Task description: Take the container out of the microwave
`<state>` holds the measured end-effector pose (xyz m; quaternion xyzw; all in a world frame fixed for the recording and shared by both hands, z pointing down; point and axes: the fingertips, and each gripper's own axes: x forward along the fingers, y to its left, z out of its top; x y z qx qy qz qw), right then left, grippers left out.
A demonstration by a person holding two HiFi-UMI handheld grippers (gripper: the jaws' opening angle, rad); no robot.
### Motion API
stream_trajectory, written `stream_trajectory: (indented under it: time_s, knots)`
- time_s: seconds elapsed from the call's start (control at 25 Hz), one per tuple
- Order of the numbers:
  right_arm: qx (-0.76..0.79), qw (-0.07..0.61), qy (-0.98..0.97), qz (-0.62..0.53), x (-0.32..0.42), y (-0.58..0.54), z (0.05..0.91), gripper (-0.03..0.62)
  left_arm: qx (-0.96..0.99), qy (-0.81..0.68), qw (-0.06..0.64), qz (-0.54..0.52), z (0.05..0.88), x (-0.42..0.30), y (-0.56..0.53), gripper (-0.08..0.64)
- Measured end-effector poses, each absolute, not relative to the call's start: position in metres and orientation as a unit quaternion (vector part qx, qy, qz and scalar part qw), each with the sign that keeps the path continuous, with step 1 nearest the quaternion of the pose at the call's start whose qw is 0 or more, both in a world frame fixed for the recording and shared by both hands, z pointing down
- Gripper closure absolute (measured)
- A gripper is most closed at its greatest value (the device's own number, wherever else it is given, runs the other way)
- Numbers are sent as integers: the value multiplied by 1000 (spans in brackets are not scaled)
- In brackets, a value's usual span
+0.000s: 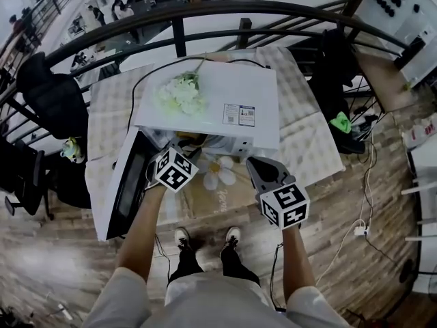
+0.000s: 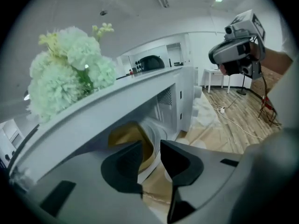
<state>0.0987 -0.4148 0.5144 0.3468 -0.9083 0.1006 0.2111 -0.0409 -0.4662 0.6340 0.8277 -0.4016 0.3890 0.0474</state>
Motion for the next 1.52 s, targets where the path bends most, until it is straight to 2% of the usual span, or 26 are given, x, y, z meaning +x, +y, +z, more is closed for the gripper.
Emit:
stream_trajectory:
  time_s: [0.2,0.56,0.8,1.12,1.52]
  knots:
    - [360,217,-899,123,104,-413,535,580,827,-372,69,417,671,-34,-477,426]
    - [370,228,-886,159,123,-401,558,580,800,-328,14,502,707,-37,-489,433]
    - [377,246,-881,147,134,-391,558,578,797,-299,7,526,709,-28,-488,503]
    - [443,222,-861,116,152,-400,522,580,812,-310,30,493,681,-23,-453,520]
    - [424,174,-885,81,140,-387,473,578,820,-345,47,454,636,-31,-368,522]
